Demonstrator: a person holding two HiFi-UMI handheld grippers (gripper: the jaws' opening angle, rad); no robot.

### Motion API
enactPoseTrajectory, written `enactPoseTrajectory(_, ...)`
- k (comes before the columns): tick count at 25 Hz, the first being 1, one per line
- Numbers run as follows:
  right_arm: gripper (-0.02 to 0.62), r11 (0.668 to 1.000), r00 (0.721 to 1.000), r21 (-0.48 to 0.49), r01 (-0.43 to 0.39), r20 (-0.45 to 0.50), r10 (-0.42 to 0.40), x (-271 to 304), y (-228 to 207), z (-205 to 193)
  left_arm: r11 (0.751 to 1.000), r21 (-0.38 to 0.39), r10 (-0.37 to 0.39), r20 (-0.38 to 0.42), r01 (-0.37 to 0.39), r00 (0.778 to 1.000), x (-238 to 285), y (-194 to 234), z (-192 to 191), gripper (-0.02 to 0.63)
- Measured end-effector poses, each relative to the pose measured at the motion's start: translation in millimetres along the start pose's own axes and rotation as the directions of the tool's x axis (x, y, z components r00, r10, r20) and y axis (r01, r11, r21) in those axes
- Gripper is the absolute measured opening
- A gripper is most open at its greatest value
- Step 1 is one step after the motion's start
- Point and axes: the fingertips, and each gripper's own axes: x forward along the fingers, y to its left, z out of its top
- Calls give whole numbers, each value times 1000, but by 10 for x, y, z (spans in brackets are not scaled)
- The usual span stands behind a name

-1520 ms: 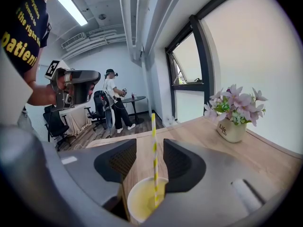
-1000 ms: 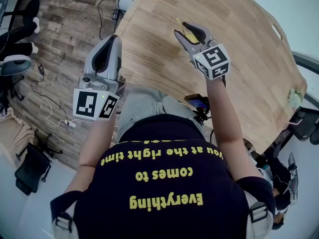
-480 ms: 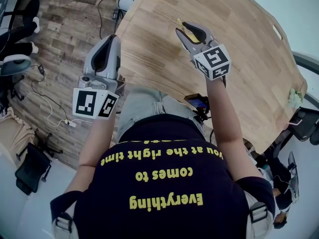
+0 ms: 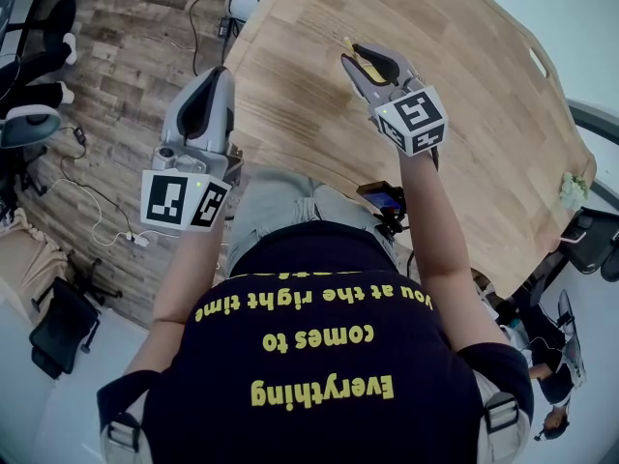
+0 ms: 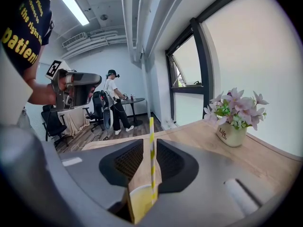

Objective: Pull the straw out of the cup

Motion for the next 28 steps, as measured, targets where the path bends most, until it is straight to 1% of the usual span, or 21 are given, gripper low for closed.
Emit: enactPoseTrajectory(28, 32, 1000, 1000, 9, 5, -7, -5, -23, -4, -30, 1000, 5, 2, -2, -2, 1000, -9, -19, -9, 0)
